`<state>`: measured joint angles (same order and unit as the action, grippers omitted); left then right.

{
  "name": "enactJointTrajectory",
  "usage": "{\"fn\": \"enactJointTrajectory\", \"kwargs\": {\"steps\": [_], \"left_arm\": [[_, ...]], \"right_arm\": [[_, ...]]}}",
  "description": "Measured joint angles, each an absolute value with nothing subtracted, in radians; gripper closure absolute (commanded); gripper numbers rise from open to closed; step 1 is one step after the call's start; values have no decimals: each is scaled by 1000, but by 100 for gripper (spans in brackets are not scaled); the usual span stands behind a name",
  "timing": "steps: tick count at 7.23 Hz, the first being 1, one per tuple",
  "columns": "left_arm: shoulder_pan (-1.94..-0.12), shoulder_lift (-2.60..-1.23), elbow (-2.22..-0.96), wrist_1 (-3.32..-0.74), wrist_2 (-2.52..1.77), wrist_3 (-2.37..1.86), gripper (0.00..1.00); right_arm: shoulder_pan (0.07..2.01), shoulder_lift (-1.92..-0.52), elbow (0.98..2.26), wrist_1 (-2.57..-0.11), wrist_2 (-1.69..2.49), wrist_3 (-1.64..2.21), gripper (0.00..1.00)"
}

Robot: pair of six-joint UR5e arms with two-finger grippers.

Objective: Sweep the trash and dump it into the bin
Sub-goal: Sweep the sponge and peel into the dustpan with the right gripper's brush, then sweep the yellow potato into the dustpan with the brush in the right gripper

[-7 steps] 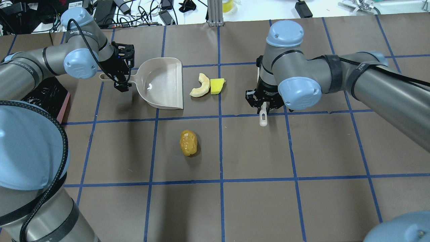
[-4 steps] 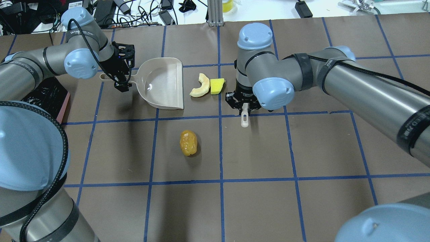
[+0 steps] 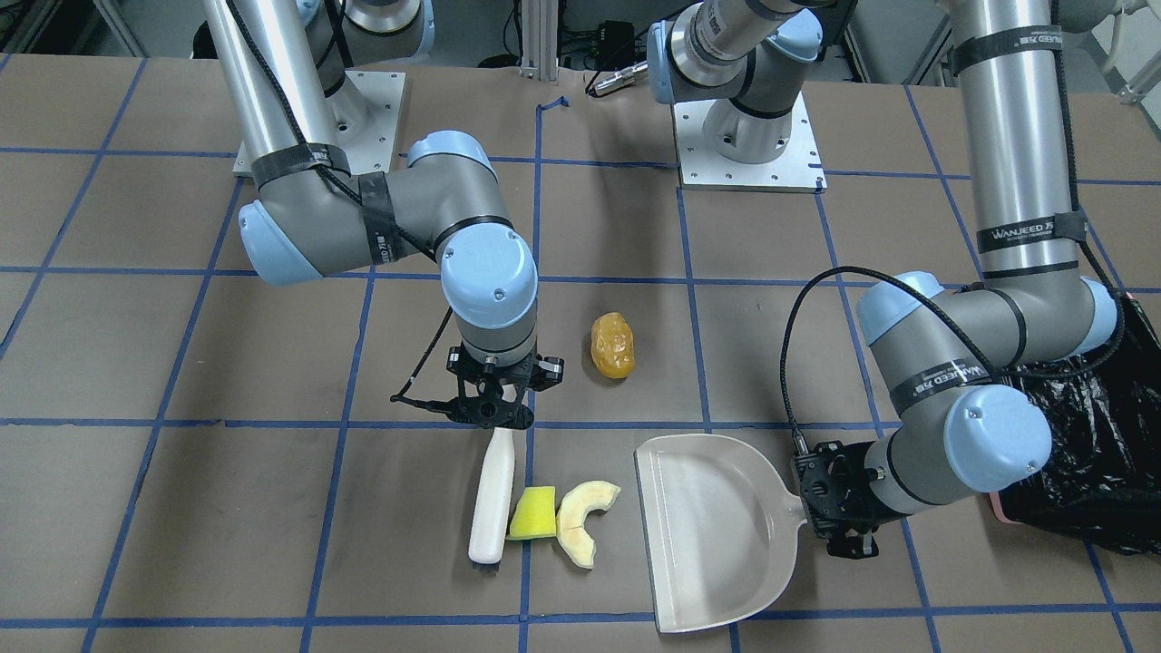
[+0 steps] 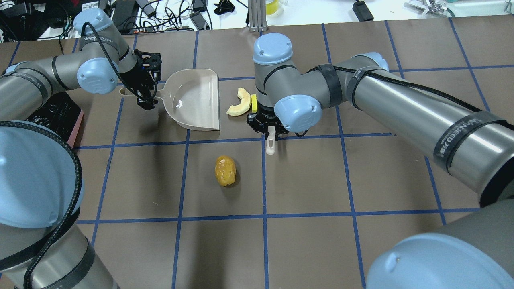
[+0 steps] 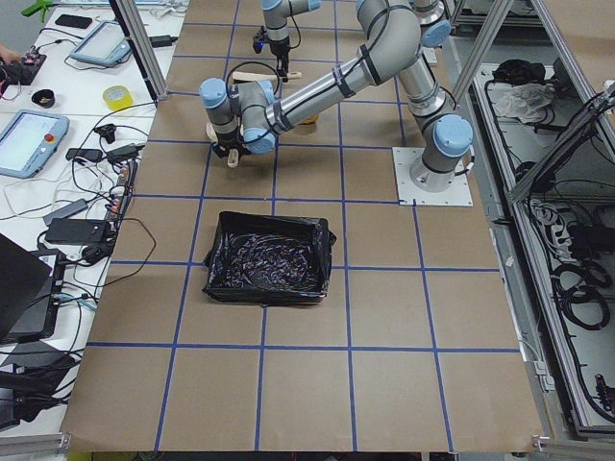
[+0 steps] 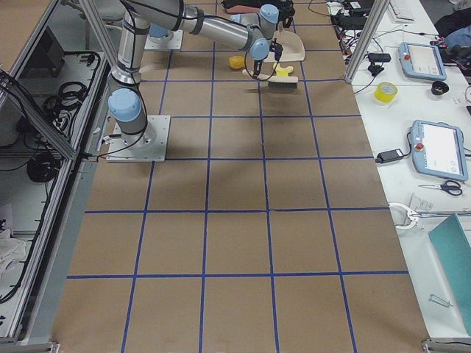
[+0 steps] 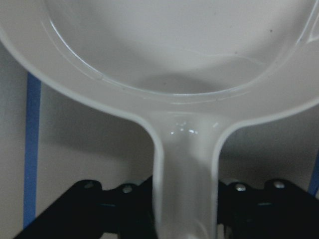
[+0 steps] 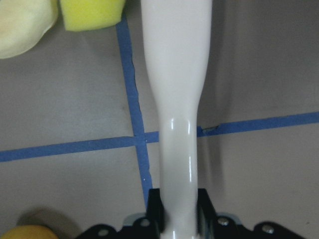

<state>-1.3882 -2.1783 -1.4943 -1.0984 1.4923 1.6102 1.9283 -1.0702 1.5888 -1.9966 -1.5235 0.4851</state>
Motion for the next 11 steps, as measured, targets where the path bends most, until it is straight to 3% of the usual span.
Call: {"fn": "enactJointTrajectory", "kwargs": {"steps": [7,11], "left_arm": [[-1388,-2171,-1494,-1099,1494,1609,100],[-1388,-2163,-1495,-1100,1493,1617,100]], "right_arm": [[2106,-918,1333,-1983,-1402,830,100],[2154,-905,1240,-1954,-1327,910,100]]}}
